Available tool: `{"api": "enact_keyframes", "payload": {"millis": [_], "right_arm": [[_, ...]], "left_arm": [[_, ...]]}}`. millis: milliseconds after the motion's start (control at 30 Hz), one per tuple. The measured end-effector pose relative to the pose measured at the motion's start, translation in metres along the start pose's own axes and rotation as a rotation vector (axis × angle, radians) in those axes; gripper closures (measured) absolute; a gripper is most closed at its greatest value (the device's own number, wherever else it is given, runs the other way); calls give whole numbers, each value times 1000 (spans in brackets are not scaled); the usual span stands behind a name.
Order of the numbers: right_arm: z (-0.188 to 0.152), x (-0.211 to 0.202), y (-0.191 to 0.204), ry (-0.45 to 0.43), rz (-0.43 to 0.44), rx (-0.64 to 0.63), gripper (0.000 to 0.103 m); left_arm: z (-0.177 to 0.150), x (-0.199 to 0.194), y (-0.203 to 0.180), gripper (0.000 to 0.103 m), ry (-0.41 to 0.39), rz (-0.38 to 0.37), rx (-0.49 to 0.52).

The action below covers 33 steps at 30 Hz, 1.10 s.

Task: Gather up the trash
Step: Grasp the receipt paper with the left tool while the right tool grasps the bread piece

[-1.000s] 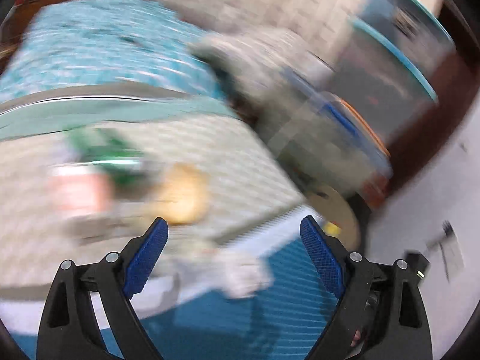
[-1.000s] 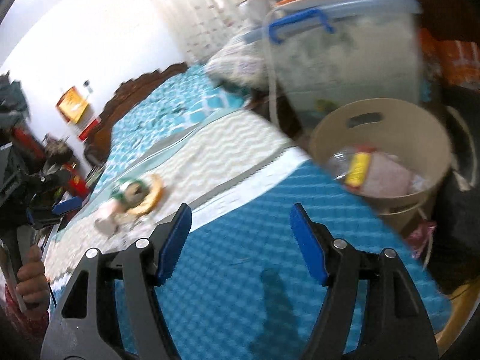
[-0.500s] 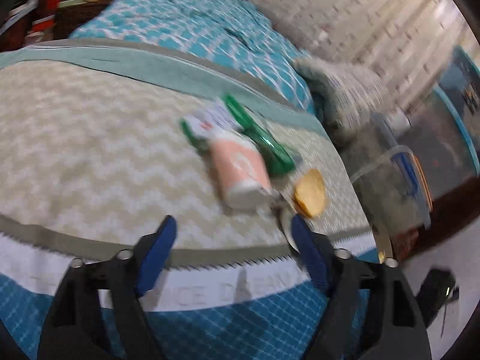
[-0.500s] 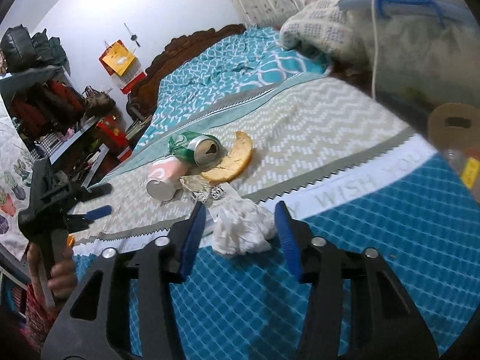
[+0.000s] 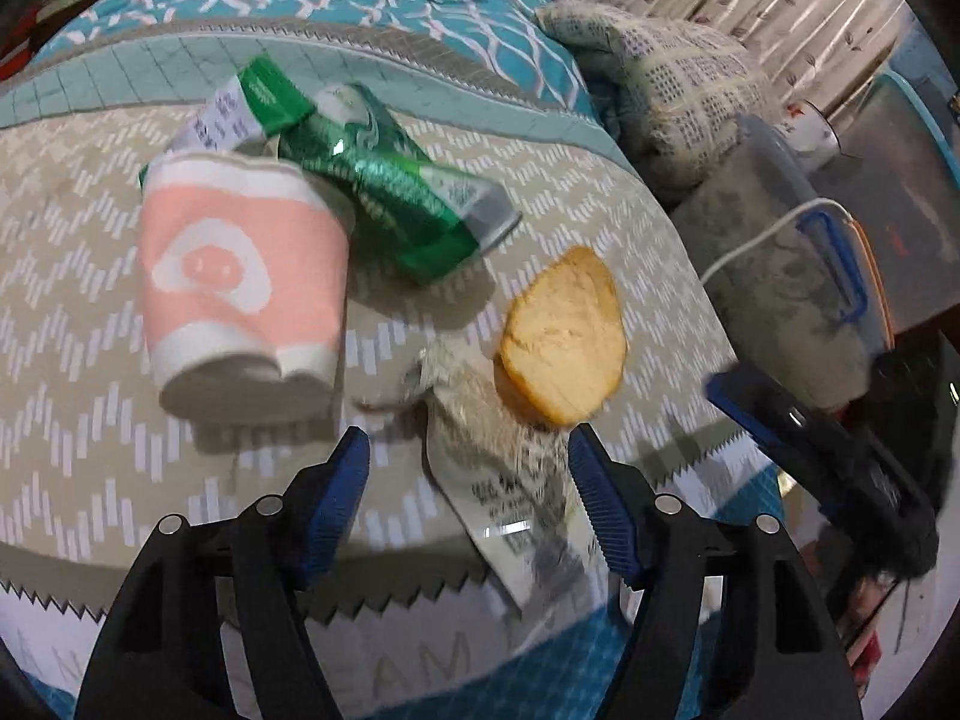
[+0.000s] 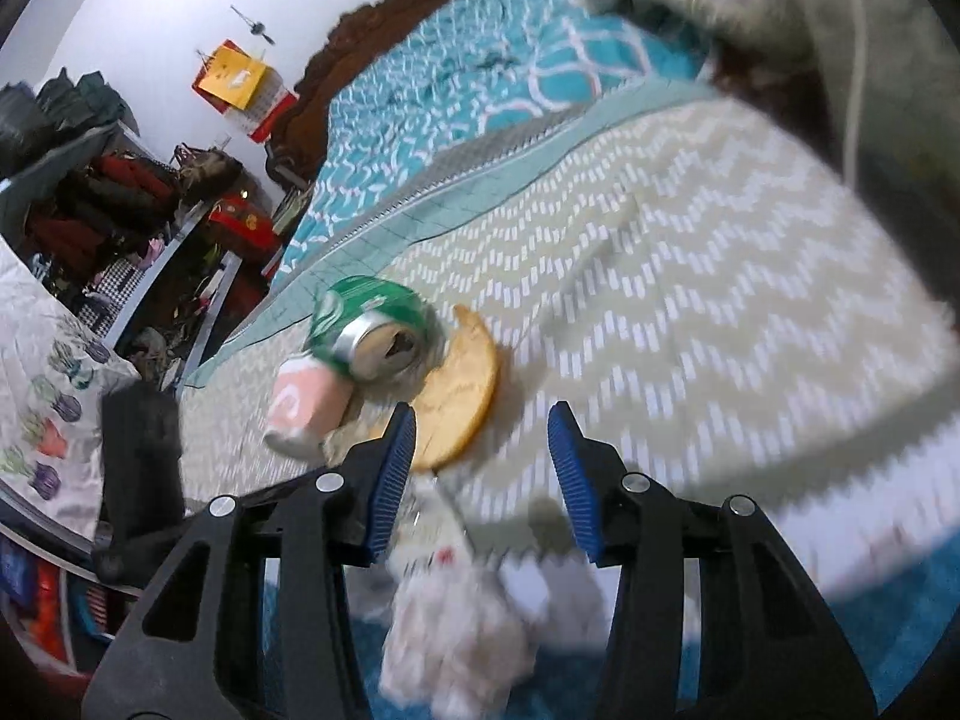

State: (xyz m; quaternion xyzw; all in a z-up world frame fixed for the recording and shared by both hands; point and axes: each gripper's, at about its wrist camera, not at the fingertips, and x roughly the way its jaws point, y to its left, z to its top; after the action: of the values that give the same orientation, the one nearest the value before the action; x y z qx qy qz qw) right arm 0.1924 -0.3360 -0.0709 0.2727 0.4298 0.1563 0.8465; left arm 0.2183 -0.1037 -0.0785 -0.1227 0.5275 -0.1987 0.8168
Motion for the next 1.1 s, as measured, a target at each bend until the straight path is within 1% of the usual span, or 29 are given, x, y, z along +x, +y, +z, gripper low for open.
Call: {"api": "enact_keyframes", "payload": {"millis": [100, 167, 200, 233, 267, 300, 333, 367, 500, 567, 600, 667, 733, 767, 867, 900, 933, 967, 1000, 1033, 1100], "right_arm": [[16, 30, -6, 43, 40, 24, 54], [23, 51, -5, 78, 55, 16, 54], [24, 59, -3, 96, 56, 8, 57], [24, 70, 0, 124, 61, -6, 62], [23, 76, 2, 142, 60, -17, 74], [20, 80, 3, 149, 47, -26, 82], [18, 80, 3, 138, 35, -27, 86], [15, 77, 1, 127, 41, -17, 90], [11, 43, -18, 16, 36, 59, 94], [4, 17, -30, -50, 40, 109, 94], [2, 10, -32, -67, 39, 117, 94], [-9, -6, -36, -93, 40, 129, 94], [-16, -11, -37, -84, 46, 139, 93], [-19, -10, -37, -69, 50, 151, 90], [-22, -6, -40, -29, 67, 174, 88], [-22, -3, -36, -13, 71, 162, 77], [-22, 0, -31, 0, 73, 148, 62], [-24, 2, -28, 4, 71, 139, 26], [-26, 1, -23, -9, 71, 129, 19], [-27, 1, -20, -16, 79, 117, 19], [-26, 5, -8, 15, 82, 74, 25]], "left_arm": [[3, 2, -2, 37, -14, -4, -9], [4, 4, -2, 37, -27, -3, -12], [5, 5, -4, 37, -38, 6, -5], [5, 7, -6, 37, -46, 17, 4], [5, 8, -9, 37, -52, 29, 16], [4, 8, -12, 38, -57, 41, 30], [3, 8, -13, 39, -61, 49, 39], [3, 8, -14, 39, -64, 54, 44], [3, 9, -14, 39, -67, 59, 38], [3, 12, -17, 63, -61, 58, 46], [3, 15, -20, 77, -44, 48, 60], [0, 15, -23, 78, -47, 51, 68], [-3, 11, -26, 79, -50, 40, 73], [-5, 7, -27, 79, -54, 36, 76], [-16, -8, -25, 80, -66, 19, 79], [-20, -16, -23, 80, -72, 12, 82], [-25, -22, -20, 80, -79, 8, 85], [-29, -29, -17, 80, -83, 6, 87], [-35, -36, -12, 80, -85, 6, 88], [-41, -42, -7, 80, -84, 8, 85], [-52, -52, 9, 80, -79, 15, 68]]}}
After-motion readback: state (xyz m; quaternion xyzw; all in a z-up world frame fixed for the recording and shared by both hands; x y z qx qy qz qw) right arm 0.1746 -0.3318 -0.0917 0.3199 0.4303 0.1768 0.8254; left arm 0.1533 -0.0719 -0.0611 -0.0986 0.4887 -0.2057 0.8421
